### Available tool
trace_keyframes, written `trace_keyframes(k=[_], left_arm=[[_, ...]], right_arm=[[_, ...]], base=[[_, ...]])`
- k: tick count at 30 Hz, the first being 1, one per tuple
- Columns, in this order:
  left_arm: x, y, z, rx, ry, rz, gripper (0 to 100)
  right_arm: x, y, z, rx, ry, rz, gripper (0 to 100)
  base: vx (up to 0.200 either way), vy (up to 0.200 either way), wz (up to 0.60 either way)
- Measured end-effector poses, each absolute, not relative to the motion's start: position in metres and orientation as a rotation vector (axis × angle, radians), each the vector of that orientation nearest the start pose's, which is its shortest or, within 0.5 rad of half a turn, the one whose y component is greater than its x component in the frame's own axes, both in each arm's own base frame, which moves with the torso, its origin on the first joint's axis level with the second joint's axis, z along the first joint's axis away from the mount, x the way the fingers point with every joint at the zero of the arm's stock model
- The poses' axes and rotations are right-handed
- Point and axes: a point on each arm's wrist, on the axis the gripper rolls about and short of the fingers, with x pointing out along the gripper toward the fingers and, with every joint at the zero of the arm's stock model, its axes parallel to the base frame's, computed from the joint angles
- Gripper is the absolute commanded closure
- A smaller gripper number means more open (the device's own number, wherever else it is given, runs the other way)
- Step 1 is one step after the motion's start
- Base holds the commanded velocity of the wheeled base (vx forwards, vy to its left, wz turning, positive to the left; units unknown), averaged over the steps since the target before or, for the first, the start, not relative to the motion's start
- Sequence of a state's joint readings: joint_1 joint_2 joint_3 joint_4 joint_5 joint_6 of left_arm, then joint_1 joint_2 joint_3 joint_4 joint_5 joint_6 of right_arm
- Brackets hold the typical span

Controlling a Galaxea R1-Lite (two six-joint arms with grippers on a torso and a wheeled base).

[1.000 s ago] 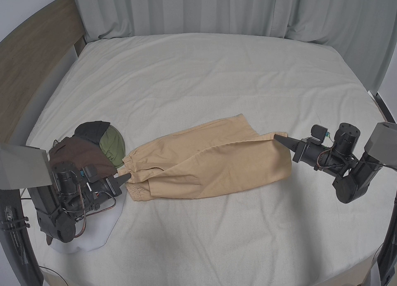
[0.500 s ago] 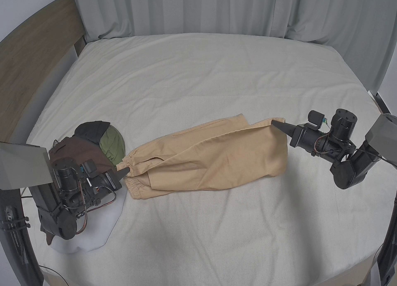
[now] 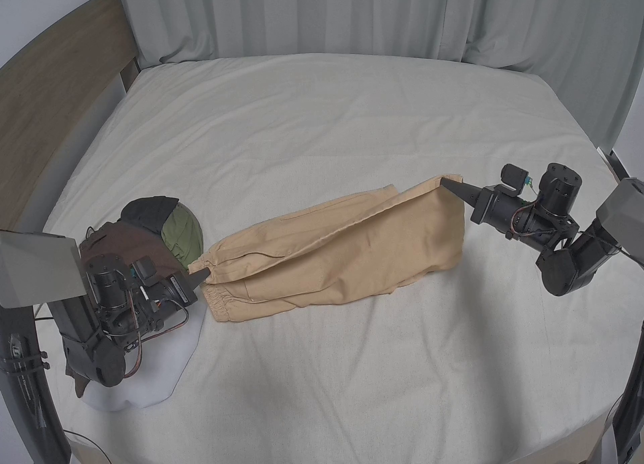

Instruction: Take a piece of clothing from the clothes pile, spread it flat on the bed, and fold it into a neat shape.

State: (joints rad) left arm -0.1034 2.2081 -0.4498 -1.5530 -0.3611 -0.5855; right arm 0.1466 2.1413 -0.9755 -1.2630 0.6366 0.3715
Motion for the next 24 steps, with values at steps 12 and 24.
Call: trace_keyframes(k=[12, 24], left_arm=[[0.320, -0.041, 0.036, -0.608, 0.324, -0.381, 100], [0.320, -0.040, 0.033, -0.609, 0.331, -0.375, 100]], right_arm=[[0.395, 0.075, 0.143, 0.308, 0.037, 0.797, 100], [0.359, 0.081, 0.151, 0.268, 0.055, 0.820, 100]], base=[[0.000, 0.000, 0.00], [0.000, 0.000, 0.00]])
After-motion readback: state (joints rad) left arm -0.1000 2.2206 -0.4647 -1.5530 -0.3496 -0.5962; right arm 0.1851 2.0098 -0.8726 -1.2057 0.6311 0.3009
